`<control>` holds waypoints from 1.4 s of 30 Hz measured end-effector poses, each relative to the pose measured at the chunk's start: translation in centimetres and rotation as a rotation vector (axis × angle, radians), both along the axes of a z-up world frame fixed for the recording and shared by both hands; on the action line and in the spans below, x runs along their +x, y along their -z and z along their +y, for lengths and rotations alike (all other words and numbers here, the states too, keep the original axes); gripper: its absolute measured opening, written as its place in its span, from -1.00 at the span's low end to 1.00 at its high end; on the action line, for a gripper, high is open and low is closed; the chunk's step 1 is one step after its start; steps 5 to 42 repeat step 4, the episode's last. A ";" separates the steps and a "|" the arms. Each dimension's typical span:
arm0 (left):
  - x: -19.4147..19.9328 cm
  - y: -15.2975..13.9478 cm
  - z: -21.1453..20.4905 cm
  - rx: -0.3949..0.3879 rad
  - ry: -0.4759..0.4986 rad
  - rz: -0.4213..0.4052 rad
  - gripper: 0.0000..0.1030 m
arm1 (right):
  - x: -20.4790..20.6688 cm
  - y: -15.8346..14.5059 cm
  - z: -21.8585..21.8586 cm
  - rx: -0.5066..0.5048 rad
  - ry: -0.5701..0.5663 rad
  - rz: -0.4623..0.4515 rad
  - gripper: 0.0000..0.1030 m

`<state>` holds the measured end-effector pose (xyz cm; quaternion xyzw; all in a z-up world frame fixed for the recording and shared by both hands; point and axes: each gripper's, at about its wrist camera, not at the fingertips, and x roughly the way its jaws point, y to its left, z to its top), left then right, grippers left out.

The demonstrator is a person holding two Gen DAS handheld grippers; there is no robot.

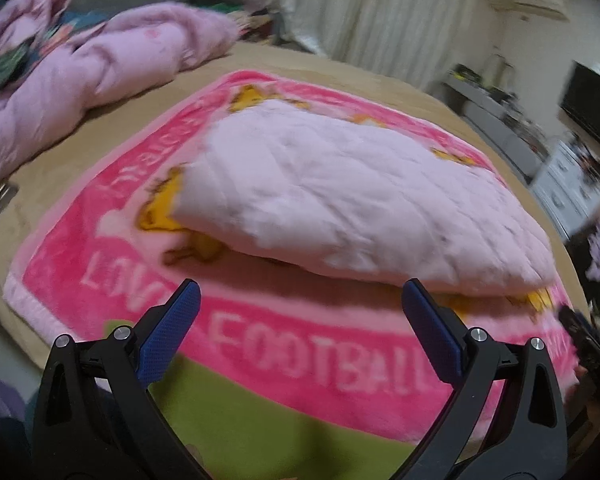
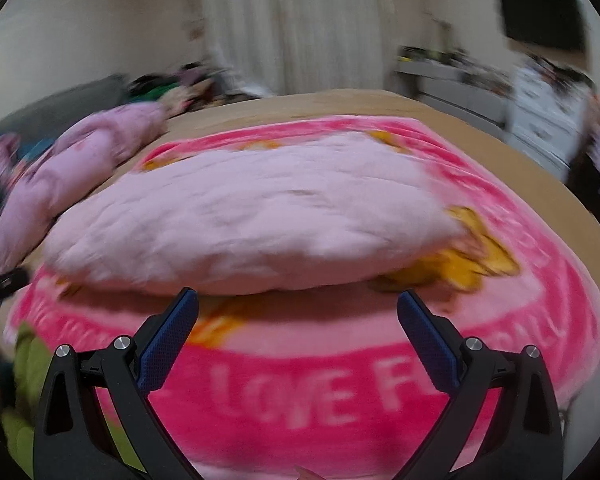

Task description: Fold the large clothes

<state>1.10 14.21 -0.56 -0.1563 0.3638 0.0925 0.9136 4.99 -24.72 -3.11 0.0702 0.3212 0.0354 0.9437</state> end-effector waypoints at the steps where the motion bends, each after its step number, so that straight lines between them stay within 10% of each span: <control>1: 0.5 0.1 1.9 0.003 -0.034 0.010 0.82 | 0.8 0.8 -3.4 0.003 0.098 0.032 0.92; 4: 2.3 0.6 8.2 0.064 -0.156 0.055 0.82 | 1.8 3.6 -14.3 -0.010 0.408 0.108 0.92; 42: 2.3 0.6 8.2 0.064 -0.156 0.055 0.82 | 1.8 3.6 -14.3 -0.010 0.408 0.108 0.92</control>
